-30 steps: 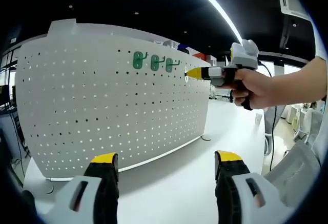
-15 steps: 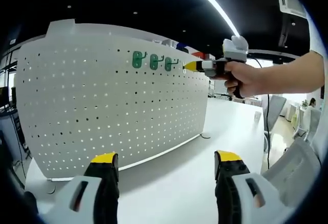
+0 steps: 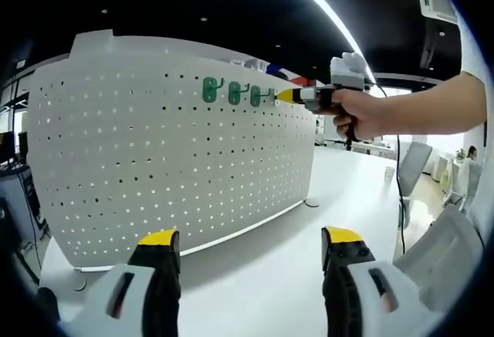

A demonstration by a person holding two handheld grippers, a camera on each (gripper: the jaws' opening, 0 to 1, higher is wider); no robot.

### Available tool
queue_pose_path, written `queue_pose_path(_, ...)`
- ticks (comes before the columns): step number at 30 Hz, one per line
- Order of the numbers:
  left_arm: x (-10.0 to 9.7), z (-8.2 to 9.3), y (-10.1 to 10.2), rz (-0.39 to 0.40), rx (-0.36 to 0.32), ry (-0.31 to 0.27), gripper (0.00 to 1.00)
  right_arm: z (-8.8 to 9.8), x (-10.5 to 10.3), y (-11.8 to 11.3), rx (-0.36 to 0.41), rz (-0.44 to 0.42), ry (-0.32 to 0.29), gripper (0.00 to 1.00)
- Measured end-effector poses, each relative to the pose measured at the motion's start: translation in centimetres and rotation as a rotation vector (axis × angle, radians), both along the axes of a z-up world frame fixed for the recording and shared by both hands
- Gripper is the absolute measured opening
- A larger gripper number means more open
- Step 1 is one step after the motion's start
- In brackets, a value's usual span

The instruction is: Insert the hook assembly into the mounting plate slot until the hook locks in place.

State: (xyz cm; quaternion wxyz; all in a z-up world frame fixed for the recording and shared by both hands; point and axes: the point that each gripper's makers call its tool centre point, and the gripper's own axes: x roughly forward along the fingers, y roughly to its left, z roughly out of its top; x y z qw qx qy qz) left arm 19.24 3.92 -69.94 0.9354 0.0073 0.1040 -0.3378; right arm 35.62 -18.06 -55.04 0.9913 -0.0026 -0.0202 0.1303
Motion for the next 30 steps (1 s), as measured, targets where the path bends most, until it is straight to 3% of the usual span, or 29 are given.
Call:
queue_pose_path(15,0.0,-0.4,0.6,0.016,0.002,0.014,0.75,-0.3,0.5,0.4,0.004,-0.012,0.001,0.01)
queue_pose_path(30,0.0,-0.5,1.1,0.027,-0.001,0.020,0.73,-0.4,0.9,0.4,0.014,-0.133,-0.012,0.01)
